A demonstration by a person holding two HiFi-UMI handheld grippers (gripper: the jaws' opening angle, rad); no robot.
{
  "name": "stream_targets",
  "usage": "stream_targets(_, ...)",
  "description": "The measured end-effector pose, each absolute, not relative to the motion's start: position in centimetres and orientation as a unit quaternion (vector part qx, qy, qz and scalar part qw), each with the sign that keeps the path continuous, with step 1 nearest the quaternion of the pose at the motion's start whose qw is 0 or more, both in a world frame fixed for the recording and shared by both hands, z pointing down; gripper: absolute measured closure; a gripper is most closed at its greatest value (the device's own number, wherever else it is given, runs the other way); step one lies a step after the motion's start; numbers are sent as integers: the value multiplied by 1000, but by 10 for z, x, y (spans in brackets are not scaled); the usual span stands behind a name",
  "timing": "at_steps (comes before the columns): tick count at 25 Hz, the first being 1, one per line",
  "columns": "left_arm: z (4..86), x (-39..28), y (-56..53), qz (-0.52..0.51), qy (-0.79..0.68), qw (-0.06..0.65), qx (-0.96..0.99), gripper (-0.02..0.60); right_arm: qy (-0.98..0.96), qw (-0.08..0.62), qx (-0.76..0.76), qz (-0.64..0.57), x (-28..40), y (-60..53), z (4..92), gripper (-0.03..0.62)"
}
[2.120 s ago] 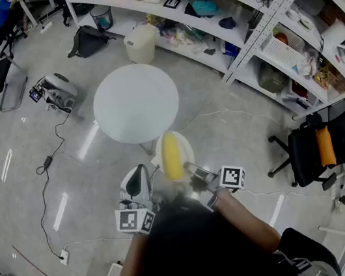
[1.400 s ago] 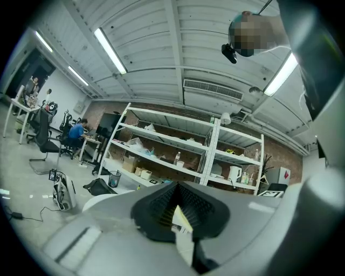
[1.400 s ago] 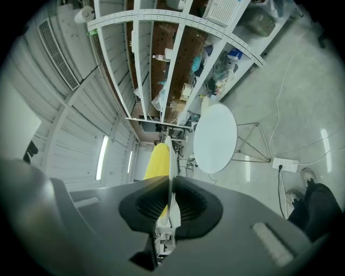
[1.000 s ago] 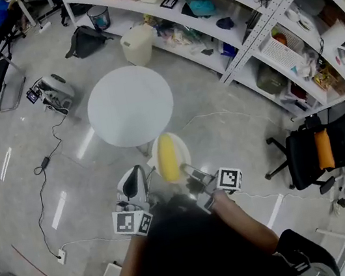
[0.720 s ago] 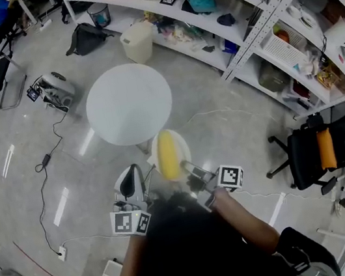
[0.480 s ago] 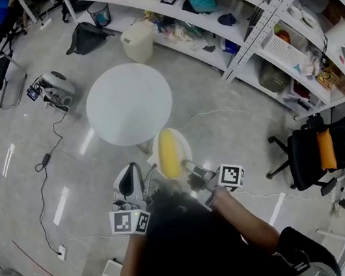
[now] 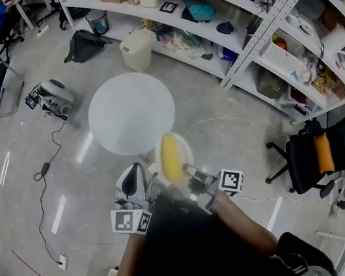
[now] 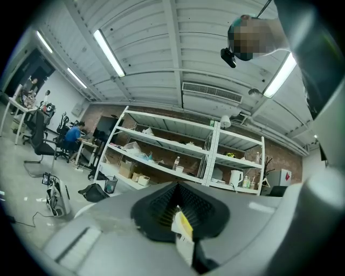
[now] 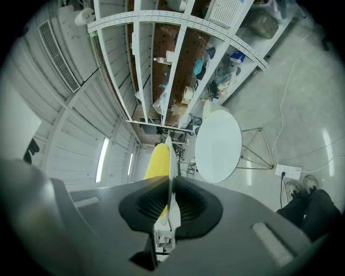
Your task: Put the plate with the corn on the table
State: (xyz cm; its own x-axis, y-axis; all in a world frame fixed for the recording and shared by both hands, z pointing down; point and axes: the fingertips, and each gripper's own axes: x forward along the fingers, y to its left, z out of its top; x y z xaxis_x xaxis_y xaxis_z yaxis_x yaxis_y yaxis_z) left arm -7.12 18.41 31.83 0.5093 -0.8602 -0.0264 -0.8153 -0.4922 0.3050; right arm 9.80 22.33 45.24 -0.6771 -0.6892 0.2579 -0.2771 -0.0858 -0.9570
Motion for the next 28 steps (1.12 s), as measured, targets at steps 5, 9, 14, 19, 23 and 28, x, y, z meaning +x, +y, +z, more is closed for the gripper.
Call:
stream_targets(5,319,-87,168,-92,-468,130,869,578,655,182,-370,-633,77,213,451,554)
stream_targets(9,322,-96,159,-91,-456,132,875,578,650,197,-375,-631,68,209,449,554)
stream_targets(14,325,-101,150,-94,-448,138,878,578,655,202,-385,-618,66,200,445,554)
stream_targets(19,321,-105,145,-105,-451,132,876,578,655,208,-383,-618,62,195,437,554)
stream_targets(23,320,-101,137,-108,-456,133,874,578,656,205,-379,-619,64,185,435,554)
stream_targets(28,324,-98,120,-108,-469,132,867,578,665,195,-363,-623,66,164,441,554)
